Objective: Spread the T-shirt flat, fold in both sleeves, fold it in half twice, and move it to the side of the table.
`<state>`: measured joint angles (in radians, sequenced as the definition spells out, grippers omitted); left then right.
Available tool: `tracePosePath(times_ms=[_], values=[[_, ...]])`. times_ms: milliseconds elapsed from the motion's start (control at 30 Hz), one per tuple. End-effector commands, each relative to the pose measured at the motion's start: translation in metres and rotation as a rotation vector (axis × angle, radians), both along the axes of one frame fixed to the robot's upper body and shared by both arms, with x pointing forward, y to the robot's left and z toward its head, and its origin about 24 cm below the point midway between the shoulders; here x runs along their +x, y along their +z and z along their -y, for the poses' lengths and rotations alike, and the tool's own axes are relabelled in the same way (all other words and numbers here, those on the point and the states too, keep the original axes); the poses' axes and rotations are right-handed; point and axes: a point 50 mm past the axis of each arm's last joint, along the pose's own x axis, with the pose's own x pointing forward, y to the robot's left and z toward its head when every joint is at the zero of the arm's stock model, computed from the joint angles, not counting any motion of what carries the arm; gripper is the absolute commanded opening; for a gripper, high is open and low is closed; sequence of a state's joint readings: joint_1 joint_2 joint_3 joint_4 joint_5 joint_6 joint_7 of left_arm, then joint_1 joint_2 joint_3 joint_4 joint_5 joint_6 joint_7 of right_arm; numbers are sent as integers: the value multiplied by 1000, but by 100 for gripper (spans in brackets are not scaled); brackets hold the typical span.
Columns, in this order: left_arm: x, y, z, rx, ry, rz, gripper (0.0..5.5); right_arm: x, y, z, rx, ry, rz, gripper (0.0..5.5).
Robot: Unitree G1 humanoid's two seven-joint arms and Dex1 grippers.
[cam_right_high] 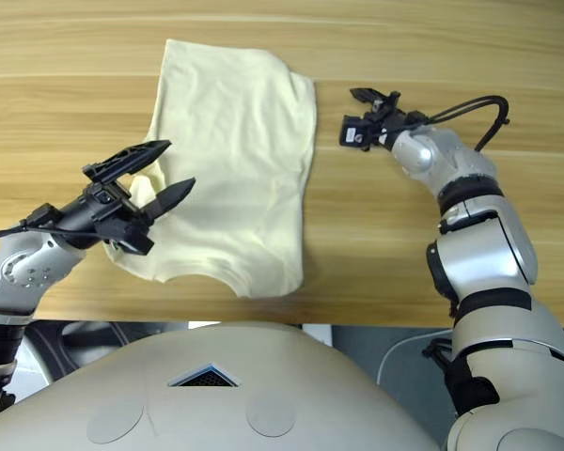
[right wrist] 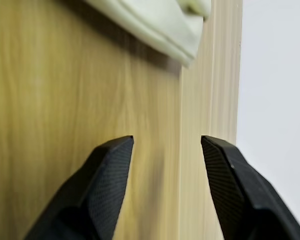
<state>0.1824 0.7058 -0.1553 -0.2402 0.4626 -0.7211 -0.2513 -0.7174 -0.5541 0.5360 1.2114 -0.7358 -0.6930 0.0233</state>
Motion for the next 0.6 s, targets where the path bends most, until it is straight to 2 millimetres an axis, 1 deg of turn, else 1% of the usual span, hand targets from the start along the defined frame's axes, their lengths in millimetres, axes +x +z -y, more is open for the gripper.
tracePosePath(times_ms=[33, 100, 233, 300, 433, 500, 600], values=[[9, -47, 24, 128, -32, -125, 332, 0, -7, -17, -41, 68, -56, 252], [9, -72, 33, 203, -50, -186, 332, 3, -4, -23, -29, 89, -49, 252], [-1, -98, 50, 243, -120, -282, 332, 4, -4, -30, -27, 106, -45, 252], [-2, -109, 52, 285, -131, -311, 332, 4, -5, -33, -23, 114, -45, 252], [0, -116, 49, 324, -126, -315, 332, 3, -7, -34, -19, 119, -50, 252], [-5, -117, 48, 332, -143, -326, 332, 2, -8, -35, -18, 114, -51, 252], [-16, -120, 43, 351, -162, -360, 332, 5, -7, -41, -14, 115, -45, 252]])
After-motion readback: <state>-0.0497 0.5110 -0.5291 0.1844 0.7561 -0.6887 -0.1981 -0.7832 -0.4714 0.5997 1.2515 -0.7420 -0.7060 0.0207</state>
